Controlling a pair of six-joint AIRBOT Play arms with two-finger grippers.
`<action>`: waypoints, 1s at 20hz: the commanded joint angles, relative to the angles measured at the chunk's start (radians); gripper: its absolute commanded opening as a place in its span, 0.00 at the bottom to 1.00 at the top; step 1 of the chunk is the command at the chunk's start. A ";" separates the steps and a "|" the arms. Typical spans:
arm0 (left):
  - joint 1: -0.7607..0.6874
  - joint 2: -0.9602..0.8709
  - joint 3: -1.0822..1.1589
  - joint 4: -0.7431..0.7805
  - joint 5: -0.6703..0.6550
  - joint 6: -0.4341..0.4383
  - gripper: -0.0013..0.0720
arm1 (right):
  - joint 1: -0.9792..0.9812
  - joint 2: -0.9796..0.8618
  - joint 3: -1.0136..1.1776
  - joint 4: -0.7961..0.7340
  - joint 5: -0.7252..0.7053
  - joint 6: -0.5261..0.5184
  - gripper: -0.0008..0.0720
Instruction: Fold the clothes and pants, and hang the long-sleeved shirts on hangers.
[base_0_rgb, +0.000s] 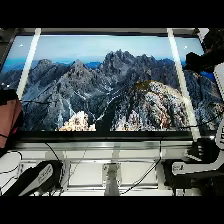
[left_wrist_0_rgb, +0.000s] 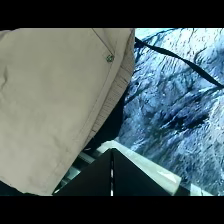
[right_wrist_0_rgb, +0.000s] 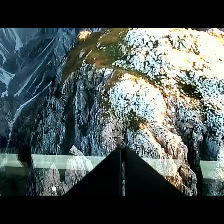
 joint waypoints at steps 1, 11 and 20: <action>0.001 0.001 0.000 -0.005 -0.016 -0.003 0.03 | 0.001 -0.001 0.000 0.000 0.000 0.000 0.04; 0.076 -0.098 -0.111 0.198 -0.014 0.008 0.44 | 0.001 -0.001 0.000 0.000 0.000 0.000 0.04; 0.119 -0.324 -0.111 0.235 0.148 0.008 0.97 | 0.001 -0.001 0.000 0.000 0.000 0.000 0.04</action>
